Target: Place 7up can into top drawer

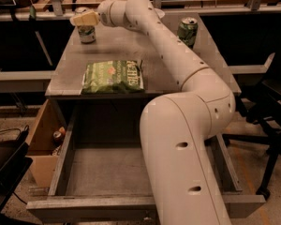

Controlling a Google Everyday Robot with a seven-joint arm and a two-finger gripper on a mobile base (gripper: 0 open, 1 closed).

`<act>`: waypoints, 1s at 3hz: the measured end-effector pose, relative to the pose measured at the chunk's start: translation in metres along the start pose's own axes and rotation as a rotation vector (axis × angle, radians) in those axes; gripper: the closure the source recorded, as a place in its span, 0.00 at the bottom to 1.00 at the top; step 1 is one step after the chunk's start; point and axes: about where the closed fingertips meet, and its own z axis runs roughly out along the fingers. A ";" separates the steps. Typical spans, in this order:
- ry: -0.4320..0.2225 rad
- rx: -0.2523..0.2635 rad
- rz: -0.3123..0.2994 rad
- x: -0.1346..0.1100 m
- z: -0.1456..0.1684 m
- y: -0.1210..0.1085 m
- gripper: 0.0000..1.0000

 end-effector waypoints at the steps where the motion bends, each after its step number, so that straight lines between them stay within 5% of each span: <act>1: -0.006 -0.047 0.024 0.007 0.013 0.013 0.00; 2: -0.035 -0.096 0.073 0.015 0.028 0.030 0.00; 3: -0.079 -0.110 0.115 0.021 0.040 0.038 0.16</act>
Offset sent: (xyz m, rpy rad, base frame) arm -0.0087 0.0547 -0.0292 0.1465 0.0771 0.1338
